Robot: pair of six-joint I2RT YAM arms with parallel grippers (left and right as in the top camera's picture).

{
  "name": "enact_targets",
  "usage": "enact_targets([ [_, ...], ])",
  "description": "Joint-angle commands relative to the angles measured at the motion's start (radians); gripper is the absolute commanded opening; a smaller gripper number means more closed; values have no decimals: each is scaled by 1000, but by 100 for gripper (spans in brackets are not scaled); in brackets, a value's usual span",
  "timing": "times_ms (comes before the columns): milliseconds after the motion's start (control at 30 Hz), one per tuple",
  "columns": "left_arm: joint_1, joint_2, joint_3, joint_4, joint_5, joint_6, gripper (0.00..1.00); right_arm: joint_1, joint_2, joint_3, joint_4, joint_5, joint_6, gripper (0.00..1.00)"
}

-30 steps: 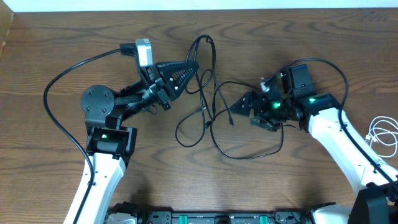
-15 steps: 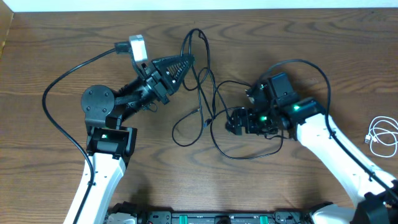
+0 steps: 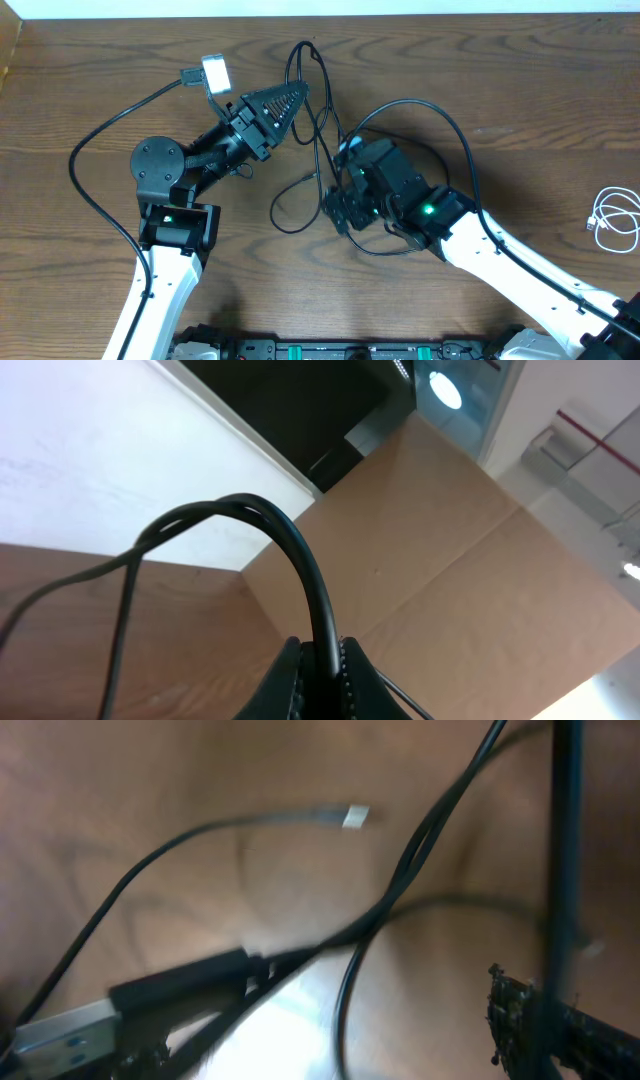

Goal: Untangle cables
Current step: 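Pull the right gripper's strand right, away from the left gripper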

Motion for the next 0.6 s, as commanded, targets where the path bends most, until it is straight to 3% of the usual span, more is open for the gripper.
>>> enact_targets([
  [0,2,-14,-2,10,-7,-58,7,1,-12,-3,78,129,-24,88],
  [67,2,-14,-2,10,-5,-69,7,1,-10,-3,128,154,-24,70],
  [133,2,-14,-2,10,-5,-83,7,1,-10,-3,163,169,-19,41],
  [233,2,-15,-2,10,-5,-83,8,0,-9,-3,189,174,3,7],
  [267,2,-14,-2,10,-5,-83,8,-1,-8,-3,193,184,5,1],
  [433,2,-14,-2,10,-1,-82,8,-1,-14,-2,169,470,200,3],
  [467,2,-14,-2,10,-1,-82,8,-1,-19,-2,145,546,281,16],
  [567,2,-14,-2,10,-2,-82,8,-1,-44,-2,8,755,575,37],
])
